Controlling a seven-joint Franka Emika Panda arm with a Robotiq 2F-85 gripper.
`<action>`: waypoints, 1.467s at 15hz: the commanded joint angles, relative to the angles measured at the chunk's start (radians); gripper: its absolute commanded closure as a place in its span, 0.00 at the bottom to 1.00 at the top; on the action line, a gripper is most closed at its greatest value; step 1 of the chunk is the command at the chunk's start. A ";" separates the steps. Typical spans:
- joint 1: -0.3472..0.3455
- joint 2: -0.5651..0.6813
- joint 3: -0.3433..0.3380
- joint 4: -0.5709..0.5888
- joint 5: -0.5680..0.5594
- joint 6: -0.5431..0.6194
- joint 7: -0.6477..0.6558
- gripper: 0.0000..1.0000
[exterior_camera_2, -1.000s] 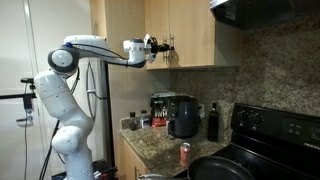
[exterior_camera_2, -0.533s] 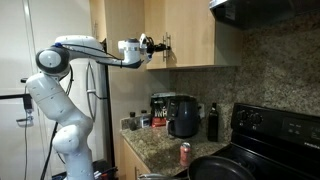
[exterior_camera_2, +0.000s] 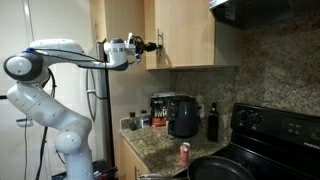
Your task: Open the top right cabinet door
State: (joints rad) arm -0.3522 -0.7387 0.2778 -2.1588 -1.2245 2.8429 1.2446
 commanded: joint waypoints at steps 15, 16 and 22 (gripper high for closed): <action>0.177 -0.680 -0.105 -0.595 0.062 -0.644 -0.188 0.96; 0.195 -0.704 -0.091 -0.614 0.094 -0.731 -0.206 0.96; 0.355 -0.689 -0.094 -0.614 0.334 -0.820 -0.101 0.96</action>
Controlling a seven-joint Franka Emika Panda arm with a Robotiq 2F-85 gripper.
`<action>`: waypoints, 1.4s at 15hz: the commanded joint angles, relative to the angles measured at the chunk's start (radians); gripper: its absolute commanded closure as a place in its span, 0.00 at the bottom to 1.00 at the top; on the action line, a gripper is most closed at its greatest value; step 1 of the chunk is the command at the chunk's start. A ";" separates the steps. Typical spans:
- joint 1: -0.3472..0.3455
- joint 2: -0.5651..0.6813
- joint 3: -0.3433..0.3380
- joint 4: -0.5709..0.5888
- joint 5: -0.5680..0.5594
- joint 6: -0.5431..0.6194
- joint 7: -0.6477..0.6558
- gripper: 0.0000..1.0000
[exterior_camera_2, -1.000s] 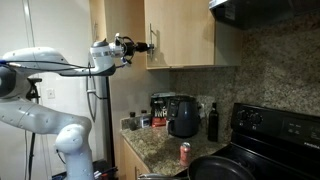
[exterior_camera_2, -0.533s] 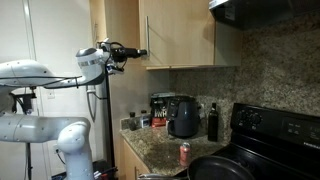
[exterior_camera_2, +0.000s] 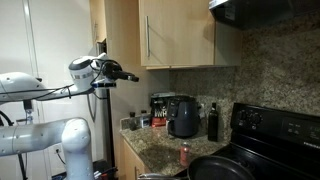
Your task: Open the top right cabinet door
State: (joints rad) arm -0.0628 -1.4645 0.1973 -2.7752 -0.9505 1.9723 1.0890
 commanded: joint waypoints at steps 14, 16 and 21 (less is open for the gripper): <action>0.182 0.456 -0.187 0.302 0.314 0.701 -0.439 0.96; 0.114 0.456 -0.134 0.339 0.428 0.688 -0.536 0.96; -0.126 0.384 0.009 0.387 0.606 0.477 -0.557 0.96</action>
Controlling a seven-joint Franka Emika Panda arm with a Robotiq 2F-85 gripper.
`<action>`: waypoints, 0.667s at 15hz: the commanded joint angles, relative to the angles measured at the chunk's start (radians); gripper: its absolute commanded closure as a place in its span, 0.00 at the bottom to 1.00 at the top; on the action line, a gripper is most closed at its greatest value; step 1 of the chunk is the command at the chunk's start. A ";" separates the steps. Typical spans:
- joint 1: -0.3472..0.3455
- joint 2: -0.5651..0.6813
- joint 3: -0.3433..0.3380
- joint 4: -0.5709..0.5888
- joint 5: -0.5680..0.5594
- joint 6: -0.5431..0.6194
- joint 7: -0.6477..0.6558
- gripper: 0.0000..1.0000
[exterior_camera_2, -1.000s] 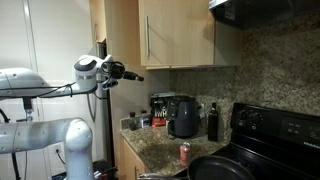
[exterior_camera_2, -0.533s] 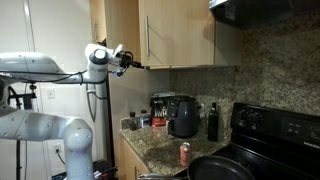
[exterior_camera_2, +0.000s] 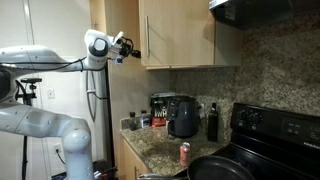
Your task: Open the top right cabinet door
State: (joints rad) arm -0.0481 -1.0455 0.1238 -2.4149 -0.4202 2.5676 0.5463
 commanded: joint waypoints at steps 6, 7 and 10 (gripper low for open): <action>-0.304 -0.168 0.173 0.017 0.089 -0.450 0.061 0.96; -0.321 -0.191 0.176 0.013 0.075 -0.501 0.075 0.96; -0.356 -0.267 0.171 -0.009 0.034 -0.622 0.118 0.96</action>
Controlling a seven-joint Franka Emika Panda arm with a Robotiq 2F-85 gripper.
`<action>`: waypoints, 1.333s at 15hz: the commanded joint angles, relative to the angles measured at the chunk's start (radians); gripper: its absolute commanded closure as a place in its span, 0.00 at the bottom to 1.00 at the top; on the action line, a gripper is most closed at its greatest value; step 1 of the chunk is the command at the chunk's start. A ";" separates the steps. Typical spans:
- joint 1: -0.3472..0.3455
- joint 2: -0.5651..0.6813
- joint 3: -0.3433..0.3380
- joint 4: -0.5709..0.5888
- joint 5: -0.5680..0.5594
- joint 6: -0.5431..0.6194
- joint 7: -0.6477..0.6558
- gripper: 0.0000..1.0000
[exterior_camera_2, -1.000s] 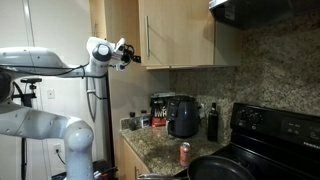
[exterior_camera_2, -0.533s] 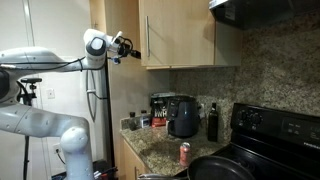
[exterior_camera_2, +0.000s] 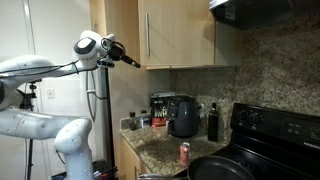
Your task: Open the top right cabinet door
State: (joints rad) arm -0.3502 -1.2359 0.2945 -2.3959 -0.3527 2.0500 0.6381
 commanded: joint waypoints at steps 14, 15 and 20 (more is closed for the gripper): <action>0.115 -0.017 -0.054 -0.273 0.061 0.214 0.197 0.11; 0.121 0.028 -0.062 -0.246 0.058 0.265 0.160 0.03; 0.136 0.113 -0.079 -0.097 0.037 0.357 -0.092 0.00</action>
State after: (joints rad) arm -0.2286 -1.1760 0.2331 -2.5937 -0.3151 2.3902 0.6888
